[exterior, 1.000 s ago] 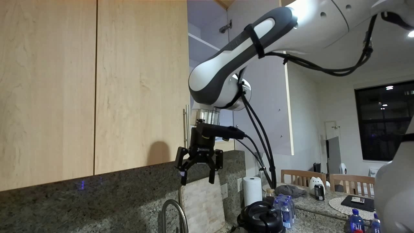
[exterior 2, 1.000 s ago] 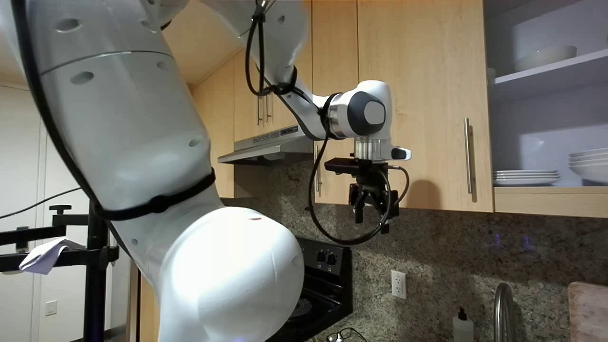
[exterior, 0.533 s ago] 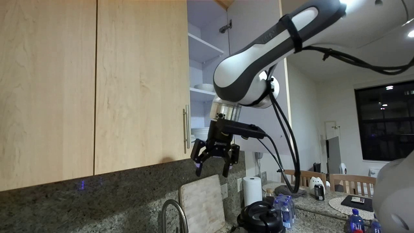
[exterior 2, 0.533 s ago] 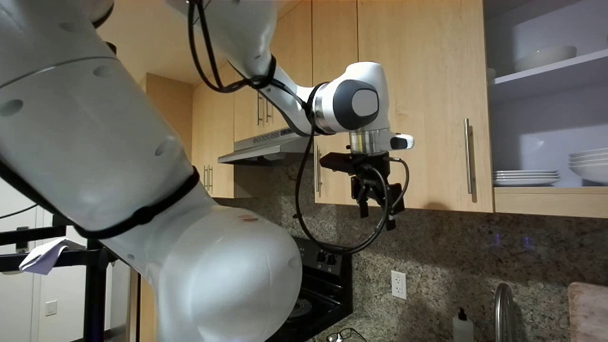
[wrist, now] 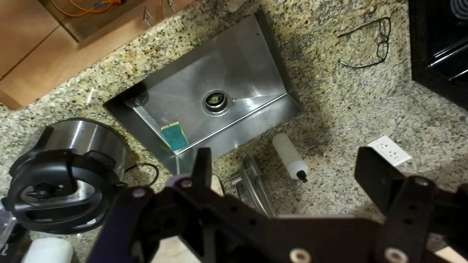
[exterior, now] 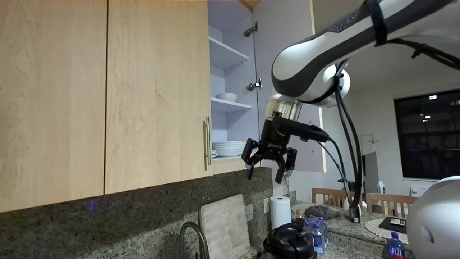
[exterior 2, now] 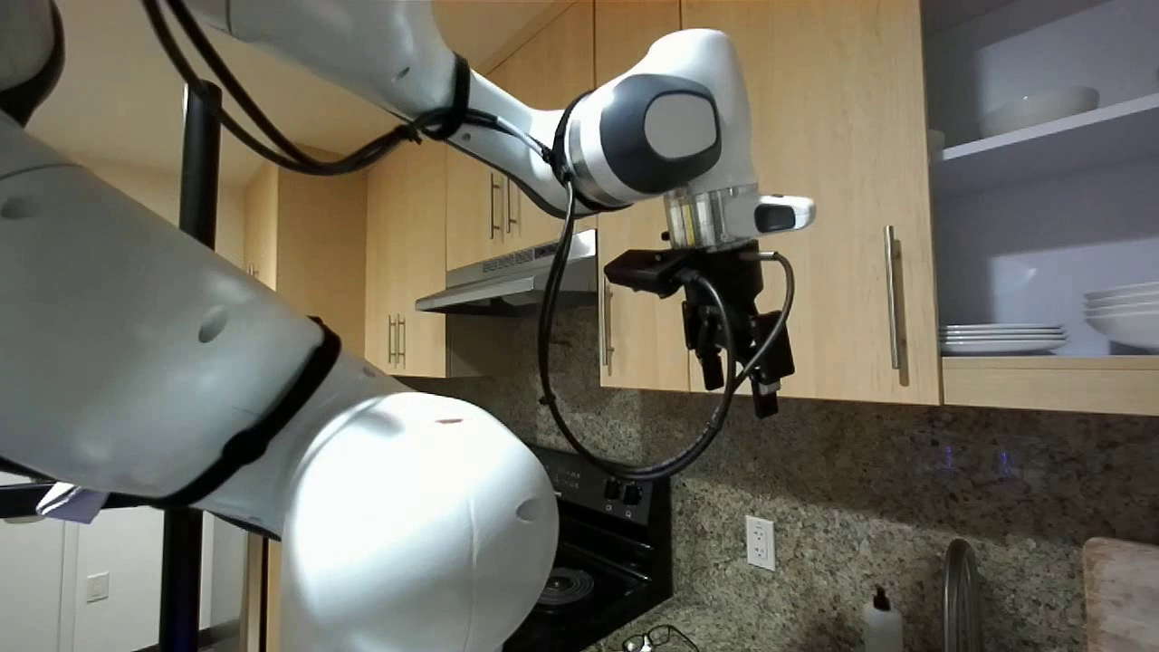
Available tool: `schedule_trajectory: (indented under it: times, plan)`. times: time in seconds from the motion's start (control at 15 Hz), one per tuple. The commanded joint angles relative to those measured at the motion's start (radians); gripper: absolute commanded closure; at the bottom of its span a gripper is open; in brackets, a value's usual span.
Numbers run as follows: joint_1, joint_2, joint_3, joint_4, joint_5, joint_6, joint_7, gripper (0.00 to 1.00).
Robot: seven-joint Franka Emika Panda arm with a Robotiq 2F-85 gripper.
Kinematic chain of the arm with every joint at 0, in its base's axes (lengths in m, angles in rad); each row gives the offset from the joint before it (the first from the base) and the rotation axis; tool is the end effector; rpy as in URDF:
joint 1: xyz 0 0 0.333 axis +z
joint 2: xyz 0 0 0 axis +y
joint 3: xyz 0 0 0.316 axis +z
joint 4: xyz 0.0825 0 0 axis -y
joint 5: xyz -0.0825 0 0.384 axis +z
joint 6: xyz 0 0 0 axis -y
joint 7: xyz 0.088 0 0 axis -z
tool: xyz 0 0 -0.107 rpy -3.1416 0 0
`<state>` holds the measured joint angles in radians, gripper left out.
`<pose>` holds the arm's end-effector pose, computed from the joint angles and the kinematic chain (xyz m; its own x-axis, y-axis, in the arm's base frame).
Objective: Close the open upper cabinet door
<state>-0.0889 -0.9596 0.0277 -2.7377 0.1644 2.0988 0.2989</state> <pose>0.2988 -0.0099 0.5102 0.8668 -0.4279 0.2559 -0.3778 -0.8986 -0.2230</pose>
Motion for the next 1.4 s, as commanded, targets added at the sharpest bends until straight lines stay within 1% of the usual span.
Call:
schedule_trajectory:
  times: [0.0, 0.07, 0.27, 0.8, 1.33]
  plan:
    - [-0.055, -0.107, -0.015, -0.004, -0.021, -0.097, 0.013, 0.00]
    - [-0.039, -0.056, -0.012, 0.003, -0.003, -0.060, -0.004, 0.00]
    - [-0.056, -0.103, -0.016, 0.004, -0.005, -0.089, -0.003, 0.00]
    - [-0.064, -0.106, -0.015, 0.005, -0.007, -0.089, 0.005, 0.00]
    - [-0.070, -0.096, -0.051, 0.060, -0.003, -0.087, -0.008, 0.00]
